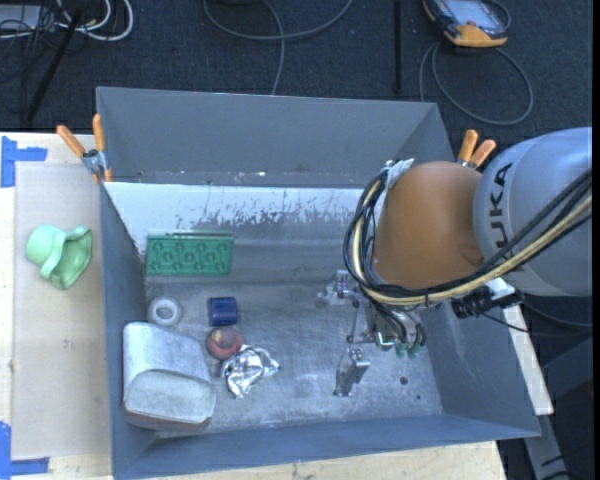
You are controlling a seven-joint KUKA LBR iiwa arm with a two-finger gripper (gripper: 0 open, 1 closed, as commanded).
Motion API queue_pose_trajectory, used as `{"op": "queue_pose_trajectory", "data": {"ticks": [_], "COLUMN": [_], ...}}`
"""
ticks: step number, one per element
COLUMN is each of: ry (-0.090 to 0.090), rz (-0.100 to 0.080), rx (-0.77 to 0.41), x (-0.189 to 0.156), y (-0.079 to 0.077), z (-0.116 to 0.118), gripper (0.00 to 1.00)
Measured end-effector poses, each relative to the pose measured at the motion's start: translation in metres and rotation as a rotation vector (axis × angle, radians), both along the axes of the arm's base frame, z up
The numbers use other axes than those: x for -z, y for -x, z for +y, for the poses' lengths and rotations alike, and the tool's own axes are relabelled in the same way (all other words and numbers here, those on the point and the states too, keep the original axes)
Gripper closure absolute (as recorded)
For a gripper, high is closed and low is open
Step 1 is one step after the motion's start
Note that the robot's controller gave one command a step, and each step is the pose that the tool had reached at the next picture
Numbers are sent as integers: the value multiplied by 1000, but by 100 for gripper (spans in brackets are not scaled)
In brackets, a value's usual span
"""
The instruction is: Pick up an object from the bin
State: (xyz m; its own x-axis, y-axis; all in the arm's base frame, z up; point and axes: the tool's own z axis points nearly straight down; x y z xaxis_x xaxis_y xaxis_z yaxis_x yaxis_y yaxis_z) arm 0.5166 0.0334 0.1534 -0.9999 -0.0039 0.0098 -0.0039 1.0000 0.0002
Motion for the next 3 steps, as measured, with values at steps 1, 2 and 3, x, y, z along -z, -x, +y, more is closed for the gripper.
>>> {"op": "queue_pose_trajectory", "data": {"ticks": [1,2,3], "ry": [-2,-4,0], "rz": [-13,-18,-18], "rx": [-217,-214,-227], "x": [83,79,-69], "y": [-18,-20,-38], "z": [98,98,57], "gripper": [0,100,100]}}
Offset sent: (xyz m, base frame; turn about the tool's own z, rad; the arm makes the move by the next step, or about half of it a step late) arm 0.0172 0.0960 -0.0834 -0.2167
